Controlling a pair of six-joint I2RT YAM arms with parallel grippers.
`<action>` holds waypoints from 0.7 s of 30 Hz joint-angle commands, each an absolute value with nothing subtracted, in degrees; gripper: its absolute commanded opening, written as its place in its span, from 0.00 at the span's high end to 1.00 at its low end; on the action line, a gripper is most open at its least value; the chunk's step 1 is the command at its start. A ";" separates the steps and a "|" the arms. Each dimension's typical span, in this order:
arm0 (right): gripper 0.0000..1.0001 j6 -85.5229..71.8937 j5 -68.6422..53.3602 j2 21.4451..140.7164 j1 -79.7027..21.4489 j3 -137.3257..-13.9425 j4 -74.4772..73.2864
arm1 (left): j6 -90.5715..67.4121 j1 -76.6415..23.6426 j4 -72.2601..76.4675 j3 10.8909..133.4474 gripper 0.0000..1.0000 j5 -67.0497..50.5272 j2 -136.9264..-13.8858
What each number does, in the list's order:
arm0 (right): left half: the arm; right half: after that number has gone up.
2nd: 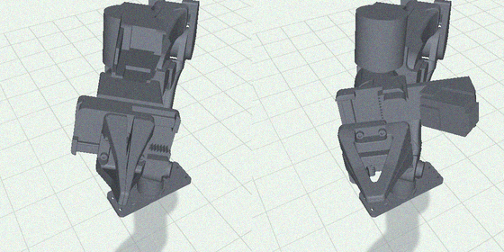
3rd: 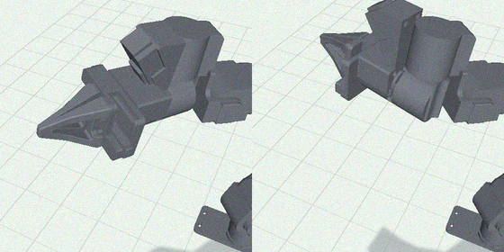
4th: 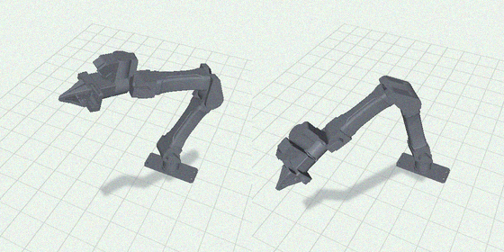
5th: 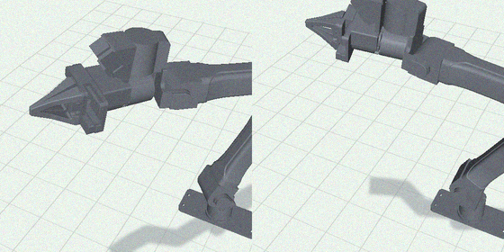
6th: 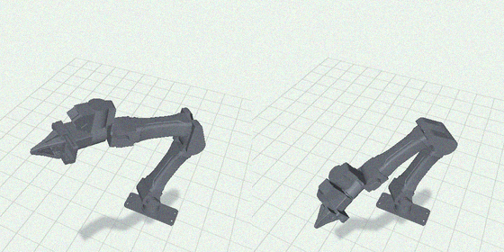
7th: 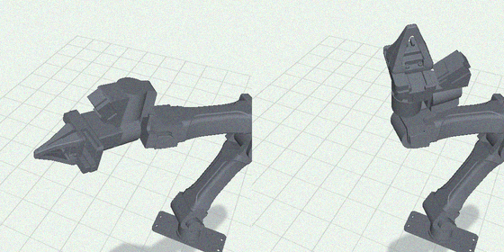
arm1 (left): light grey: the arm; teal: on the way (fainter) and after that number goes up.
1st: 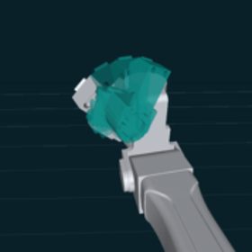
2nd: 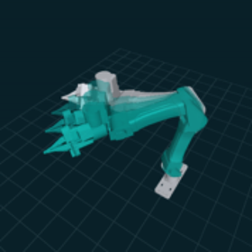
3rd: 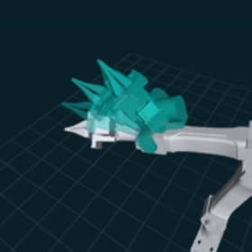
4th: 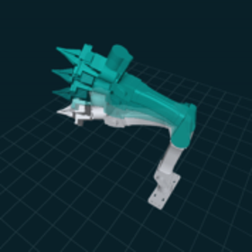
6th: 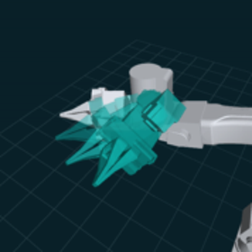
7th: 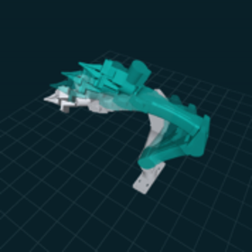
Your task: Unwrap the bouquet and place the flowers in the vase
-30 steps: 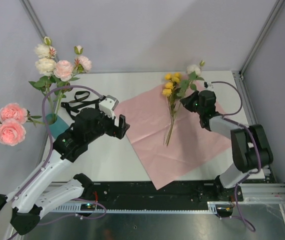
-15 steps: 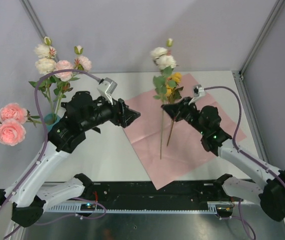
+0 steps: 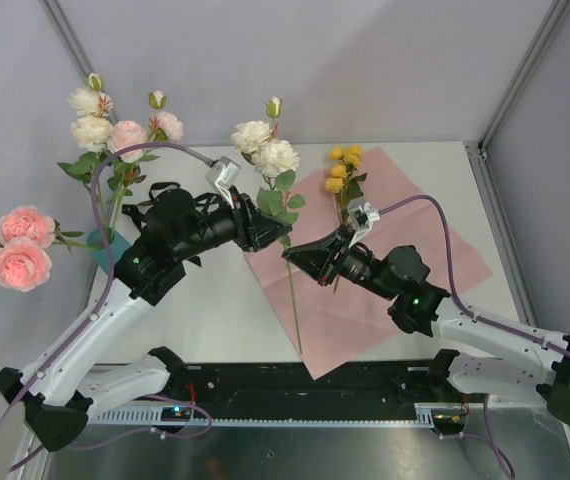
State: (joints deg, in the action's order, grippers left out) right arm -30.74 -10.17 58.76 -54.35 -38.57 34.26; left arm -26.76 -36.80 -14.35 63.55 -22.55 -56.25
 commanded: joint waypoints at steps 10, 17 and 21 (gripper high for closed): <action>0.90 -28.74 -7.55 59.89 -55.92 -38.80 40.83 | -31.88 -37.24 -3.12 59.03 0.97 -25.91 -53.54; 0.34 -27.93 -5.65 57.69 -55.97 -38.28 36.26 | -22.82 -37.21 -5.62 58.76 1.00 -13.47 -50.51; 0.07 -28.13 -2.82 54.27 -55.96 -36.37 33.45 | -12.52 -37.18 -8.37 59.86 1.00 3.95 -46.95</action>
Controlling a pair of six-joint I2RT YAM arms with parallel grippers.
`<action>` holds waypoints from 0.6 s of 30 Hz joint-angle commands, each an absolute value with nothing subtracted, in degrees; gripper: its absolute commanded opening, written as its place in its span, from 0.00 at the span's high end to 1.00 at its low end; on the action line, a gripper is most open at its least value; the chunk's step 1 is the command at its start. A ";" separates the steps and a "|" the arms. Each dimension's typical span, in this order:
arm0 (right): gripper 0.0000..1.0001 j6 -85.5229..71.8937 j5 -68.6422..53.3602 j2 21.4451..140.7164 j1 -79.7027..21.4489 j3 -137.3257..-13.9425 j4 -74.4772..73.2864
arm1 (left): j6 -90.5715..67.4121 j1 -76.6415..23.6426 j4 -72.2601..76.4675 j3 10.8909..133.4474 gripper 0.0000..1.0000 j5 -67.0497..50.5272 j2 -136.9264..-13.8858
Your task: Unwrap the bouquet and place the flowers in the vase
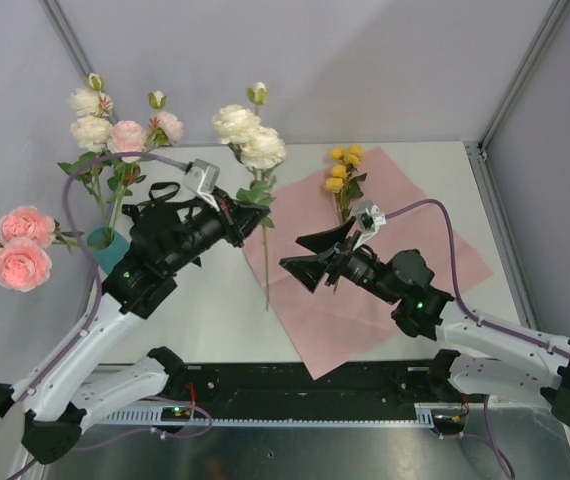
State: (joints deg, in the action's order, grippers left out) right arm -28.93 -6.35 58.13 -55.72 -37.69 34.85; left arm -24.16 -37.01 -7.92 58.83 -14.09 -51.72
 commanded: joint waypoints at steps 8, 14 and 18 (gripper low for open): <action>0.01 -28.07 2.14 48.05 -55.62 -32.28 30.41 | 16.03 -35.87 -7.75 67.12 1.00 36.65 -46.82; 0.01 -27.82 2.89 46.19 -55.09 -31.38 30.11 | 20.47 -27.73 0.04 69.85 1.00 32.25 -46.19; 0.01 -27.86 2.48 45.82 -54.96 -31.10 30.20 | 19.73 -21.38 1.97 71.29 1.00 26.05 -48.07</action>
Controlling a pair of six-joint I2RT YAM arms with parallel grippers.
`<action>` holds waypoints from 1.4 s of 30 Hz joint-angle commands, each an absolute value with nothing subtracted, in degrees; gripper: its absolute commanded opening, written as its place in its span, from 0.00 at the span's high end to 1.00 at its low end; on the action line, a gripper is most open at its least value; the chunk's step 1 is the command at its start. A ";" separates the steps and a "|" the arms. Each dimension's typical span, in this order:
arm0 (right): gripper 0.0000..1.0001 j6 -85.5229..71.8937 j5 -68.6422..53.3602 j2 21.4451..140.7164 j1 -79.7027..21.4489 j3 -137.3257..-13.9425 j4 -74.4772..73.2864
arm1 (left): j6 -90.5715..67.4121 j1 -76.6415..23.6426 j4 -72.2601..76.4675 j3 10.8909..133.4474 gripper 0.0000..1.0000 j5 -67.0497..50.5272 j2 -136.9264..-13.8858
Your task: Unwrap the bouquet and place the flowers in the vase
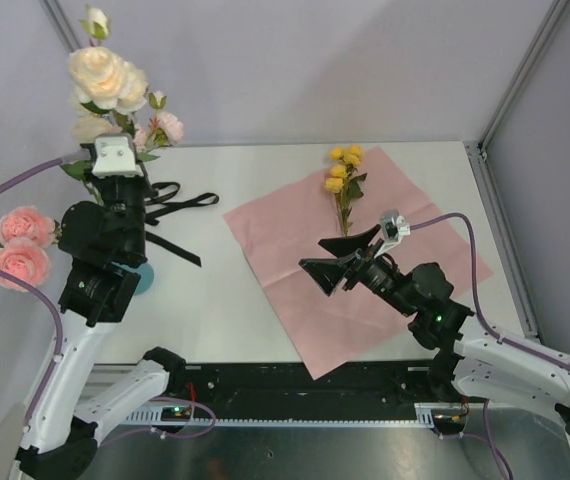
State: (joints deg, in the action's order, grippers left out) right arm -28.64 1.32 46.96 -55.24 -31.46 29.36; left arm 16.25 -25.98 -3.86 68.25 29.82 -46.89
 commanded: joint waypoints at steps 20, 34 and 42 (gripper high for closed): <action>0.01 -27.56 2.21 44.77 -54.66 -30.32 30.66 | 21.10 -6.95 4.95 68.89 1.00 30.68 -49.70; 0.01 -27.50 2.23 44.20 -54.63 -30.32 30.21 | 8.33 -1.89 5.19 54.38 1.00 34.99 -45.58; 0.01 -27.81 1.42 43.85 -54.64 -30.32 30.15 | -1.43 4.56 6.19 48.19 1.00 35.46 -44.01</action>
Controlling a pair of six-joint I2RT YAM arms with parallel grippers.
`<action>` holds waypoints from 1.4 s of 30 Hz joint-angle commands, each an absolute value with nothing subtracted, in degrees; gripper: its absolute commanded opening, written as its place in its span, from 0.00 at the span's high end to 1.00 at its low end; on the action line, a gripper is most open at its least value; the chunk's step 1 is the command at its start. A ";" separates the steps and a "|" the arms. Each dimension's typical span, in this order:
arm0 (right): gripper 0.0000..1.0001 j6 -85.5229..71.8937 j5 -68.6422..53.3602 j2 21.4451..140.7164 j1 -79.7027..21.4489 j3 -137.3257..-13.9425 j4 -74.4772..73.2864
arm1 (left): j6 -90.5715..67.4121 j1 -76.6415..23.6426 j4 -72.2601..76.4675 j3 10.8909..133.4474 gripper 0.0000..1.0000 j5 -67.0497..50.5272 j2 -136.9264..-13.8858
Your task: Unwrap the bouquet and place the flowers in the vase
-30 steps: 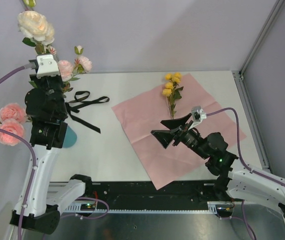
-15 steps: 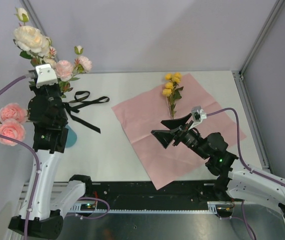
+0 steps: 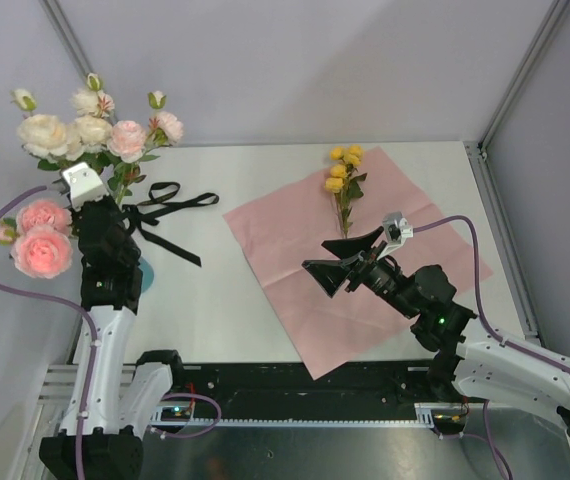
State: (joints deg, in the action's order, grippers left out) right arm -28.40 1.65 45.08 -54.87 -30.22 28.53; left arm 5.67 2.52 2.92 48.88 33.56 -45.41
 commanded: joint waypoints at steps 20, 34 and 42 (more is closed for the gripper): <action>0.01 -28.26 3.20 43.51 -54.26 -30.30 29.29 | -3.27 4.85 -3.79 53.42 0.20 34.28 -41.41; 0.01 -30.60 3.83 46.28 -53.07 -30.67 29.14 | -3.49 4.92 -13.96 69.36 0.12 7.68 -39.17; 0.01 -31.15 3.63 46.84 -52.80 -31.06 28.95 | -0.19 4.84 -19.11 79.25 0.20 -8.04 -48.16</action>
